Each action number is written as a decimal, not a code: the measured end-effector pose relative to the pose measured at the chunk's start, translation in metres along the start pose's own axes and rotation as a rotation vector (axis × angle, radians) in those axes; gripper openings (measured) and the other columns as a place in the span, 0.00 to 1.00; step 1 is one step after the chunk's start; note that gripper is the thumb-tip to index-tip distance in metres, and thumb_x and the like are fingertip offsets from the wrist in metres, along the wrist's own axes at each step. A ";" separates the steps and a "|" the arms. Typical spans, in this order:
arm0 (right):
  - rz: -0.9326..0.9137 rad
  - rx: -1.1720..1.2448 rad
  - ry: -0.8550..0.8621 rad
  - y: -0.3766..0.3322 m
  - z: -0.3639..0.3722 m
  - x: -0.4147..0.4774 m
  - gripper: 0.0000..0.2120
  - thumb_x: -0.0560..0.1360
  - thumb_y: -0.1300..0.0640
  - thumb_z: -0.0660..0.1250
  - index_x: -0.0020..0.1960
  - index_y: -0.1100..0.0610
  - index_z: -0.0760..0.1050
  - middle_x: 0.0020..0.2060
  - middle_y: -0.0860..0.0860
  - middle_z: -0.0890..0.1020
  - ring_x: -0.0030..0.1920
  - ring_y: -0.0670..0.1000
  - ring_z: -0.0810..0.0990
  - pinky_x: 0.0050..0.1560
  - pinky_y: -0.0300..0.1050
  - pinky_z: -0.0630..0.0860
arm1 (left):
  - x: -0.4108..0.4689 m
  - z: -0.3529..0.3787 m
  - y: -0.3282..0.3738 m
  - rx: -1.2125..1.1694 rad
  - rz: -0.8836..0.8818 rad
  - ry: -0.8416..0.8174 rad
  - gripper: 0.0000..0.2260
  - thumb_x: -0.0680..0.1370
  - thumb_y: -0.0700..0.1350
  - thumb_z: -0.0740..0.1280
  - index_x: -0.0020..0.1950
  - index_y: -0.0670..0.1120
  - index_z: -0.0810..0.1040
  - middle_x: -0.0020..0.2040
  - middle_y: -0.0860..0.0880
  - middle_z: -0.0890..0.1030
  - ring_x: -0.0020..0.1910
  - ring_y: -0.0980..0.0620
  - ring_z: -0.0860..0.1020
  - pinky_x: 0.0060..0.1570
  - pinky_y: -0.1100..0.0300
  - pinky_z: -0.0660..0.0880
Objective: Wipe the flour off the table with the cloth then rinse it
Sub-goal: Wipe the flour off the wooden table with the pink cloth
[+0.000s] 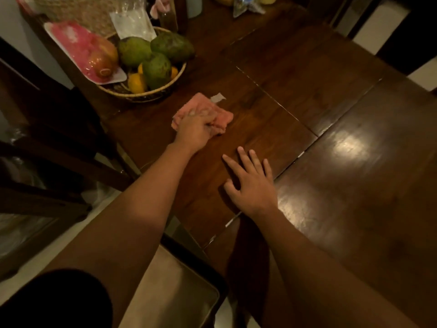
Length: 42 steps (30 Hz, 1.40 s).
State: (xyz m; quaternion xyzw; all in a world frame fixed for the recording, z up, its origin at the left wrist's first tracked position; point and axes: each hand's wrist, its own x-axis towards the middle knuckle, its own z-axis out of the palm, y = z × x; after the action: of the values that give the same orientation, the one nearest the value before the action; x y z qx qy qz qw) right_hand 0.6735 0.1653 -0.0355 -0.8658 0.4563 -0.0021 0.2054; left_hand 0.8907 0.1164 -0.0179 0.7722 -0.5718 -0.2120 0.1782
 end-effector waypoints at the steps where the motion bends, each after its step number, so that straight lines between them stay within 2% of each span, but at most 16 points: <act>1: -0.009 0.002 0.001 0.008 -0.002 -0.006 0.28 0.80 0.39 0.52 0.79 0.33 0.50 0.81 0.42 0.48 0.81 0.46 0.41 0.79 0.53 0.38 | -0.004 0.002 0.006 -0.036 0.079 -0.062 0.24 0.78 0.50 0.69 0.73 0.49 0.72 0.76 0.50 0.68 0.77 0.50 0.61 0.74 0.59 0.49; 3: -0.011 -0.012 0.005 0.024 -0.006 -0.021 0.26 0.82 0.40 0.51 0.79 0.33 0.50 0.81 0.39 0.49 0.80 0.43 0.42 0.79 0.52 0.40 | -0.020 0.006 0.008 -0.069 0.209 -0.185 0.24 0.76 0.48 0.71 0.71 0.50 0.74 0.74 0.52 0.69 0.76 0.52 0.62 0.70 0.64 0.46; 5: 0.024 -0.030 0.016 0.037 -0.008 -0.037 0.25 0.83 0.41 0.49 0.79 0.32 0.50 0.81 0.38 0.50 0.80 0.43 0.43 0.79 0.53 0.41 | -0.037 0.004 -0.001 -0.118 0.241 -0.214 0.22 0.75 0.47 0.72 0.69 0.51 0.76 0.73 0.52 0.71 0.75 0.53 0.64 0.73 0.58 0.46; 7: 0.086 -0.047 0.029 0.042 -0.007 -0.052 0.24 0.84 0.41 0.47 0.78 0.32 0.48 0.81 0.38 0.49 0.80 0.43 0.42 0.79 0.53 0.40 | -0.053 0.001 -0.017 -0.238 0.216 -0.105 0.19 0.75 0.39 0.72 0.66 0.46 0.79 0.70 0.49 0.75 0.72 0.52 0.69 0.75 0.56 0.56; 9: 0.155 -0.050 0.034 0.040 -0.003 -0.066 0.24 0.84 0.41 0.46 0.79 0.32 0.46 0.81 0.39 0.47 0.80 0.44 0.39 0.79 0.55 0.39 | -0.072 -0.001 -0.034 -0.306 0.136 0.078 0.17 0.76 0.33 0.68 0.65 0.41 0.79 0.68 0.46 0.76 0.70 0.53 0.71 0.72 0.60 0.62; 13: 0.203 -0.082 0.030 0.030 0.007 -0.087 0.26 0.84 0.41 0.43 0.80 0.37 0.40 0.81 0.42 0.41 0.80 0.47 0.34 0.78 0.59 0.35 | -0.116 0.012 -0.036 -0.252 0.009 0.194 0.18 0.76 0.42 0.71 0.66 0.46 0.78 0.68 0.48 0.76 0.70 0.51 0.71 0.74 0.53 0.63; 16: 0.186 -0.103 0.004 0.030 0.011 -0.097 0.27 0.83 0.39 0.41 0.80 0.39 0.38 0.80 0.44 0.38 0.79 0.49 0.32 0.77 0.58 0.33 | -0.162 0.029 -0.011 -0.218 0.081 0.080 0.21 0.74 0.45 0.73 0.67 0.49 0.77 0.69 0.52 0.75 0.71 0.55 0.68 0.72 0.60 0.60; 19: 0.145 -0.093 -0.029 0.033 0.012 -0.108 0.29 0.82 0.37 0.41 0.80 0.39 0.38 0.80 0.43 0.37 0.79 0.49 0.31 0.78 0.56 0.34 | -0.215 0.043 0.001 -0.194 0.271 -0.115 0.21 0.76 0.42 0.71 0.69 0.52 0.75 0.71 0.55 0.72 0.73 0.59 0.64 0.76 0.50 0.58; 21: 0.101 -0.071 -0.045 0.039 0.009 -0.120 0.28 0.83 0.38 0.44 0.81 0.38 0.41 0.80 0.42 0.39 0.79 0.47 0.33 0.79 0.53 0.36 | -0.234 0.041 -0.006 -0.192 0.297 -0.202 0.22 0.77 0.41 0.68 0.70 0.54 0.74 0.72 0.58 0.71 0.74 0.59 0.63 0.77 0.47 0.56; 24: 0.045 -0.013 -0.043 0.058 -0.002 -0.140 0.25 0.84 0.42 0.51 0.80 0.37 0.52 0.80 0.39 0.49 0.80 0.44 0.44 0.77 0.45 0.41 | -0.238 0.031 -0.007 -0.294 0.227 -0.156 0.21 0.77 0.38 0.68 0.69 0.50 0.75 0.71 0.56 0.72 0.73 0.59 0.66 0.76 0.51 0.60; 27: 0.101 0.123 0.018 0.082 -0.008 -0.163 0.22 0.83 0.44 0.59 0.77 0.40 0.64 0.79 0.43 0.59 0.80 0.49 0.53 0.77 0.49 0.51 | -0.238 0.047 0.019 -0.219 0.062 0.048 0.20 0.78 0.38 0.67 0.70 0.45 0.74 0.72 0.49 0.72 0.73 0.52 0.68 0.75 0.49 0.62; 29: 0.200 0.162 0.050 0.098 -0.010 -0.184 0.22 0.83 0.44 0.60 0.77 0.40 0.64 0.79 0.44 0.59 0.80 0.49 0.53 0.77 0.51 0.54 | -0.242 0.072 0.048 0.008 -0.073 0.114 0.22 0.80 0.44 0.64 0.75 0.47 0.67 0.76 0.48 0.66 0.76 0.47 0.62 0.76 0.46 0.56; 31: 0.254 0.090 0.037 0.113 -0.012 -0.210 0.23 0.83 0.41 0.56 0.78 0.38 0.59 0.80 0.42 0.55 0.80 0.47 0.50 0.78 0.53 0.50 | -0.250 0.100 0.083 0.126 -0.077 0.105 0.24 0.82 0.45 0.60 0.78 0.48 0.61 0.79 0.47 0.61 0.78 0.44 0.56 0.77 0.45 0.50; 36: 0.313 0.024 0.023 0.151 -0.010 -0.285 0.24 0.83 0.39 0.52 0.78 0.34 0.54 0.80 0.40 0.53 0.80 0.46 0.49 0.78 0.55 0.48 | -0.299 0.163 0.154 0.085 0.273 -0.121 0.25 0.81 0.46 0.60 0.78 0.48 0.62 0.79 0.48 0.61 0.79 0.46 0.56 0.78 0.48 0.47; 40: 0.368 0.015 0.042 0.183 -0.012 -0.346 0.24 0.83 0.39 0.51 0.78 0.34 0.53 0.81 0.41 0.53 0.81 0.47 0.48 0.78 0.54 0.48 | -0.361 0.165 0.157 0.003 0.682 -0.278 0.22 0.79 0.52 0.63 0.72 0.46 0.73 0.73 0.48 0.72 0.74 0.50 0.62 0.74 0.59 0.47; 42: 0.387 -0.020 0.001 0.196 -0.013 -0.373 0.24 0.83 0.37 0.48 0.79 0.32 0.49 0.81 0.41 0.49 0.81 0.47 0.45 0.78 0.55 0.46 | -0.363 0.152 0.140 0.062 0.692 -0.287 0.21 0.79 0.51 0.64 0.73 0.51 0.72 0.75 0.55 0.68 0.75 0.58 0.59 0.75 0.63 0.44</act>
State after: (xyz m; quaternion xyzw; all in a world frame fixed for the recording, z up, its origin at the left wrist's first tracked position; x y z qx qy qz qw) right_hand 0.2984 0.3577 -0.0253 -0.7639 0.6145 0.0415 0.1929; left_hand 0.6038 0.4196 -0.0294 0.5009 -0.8242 -0.2279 0.1337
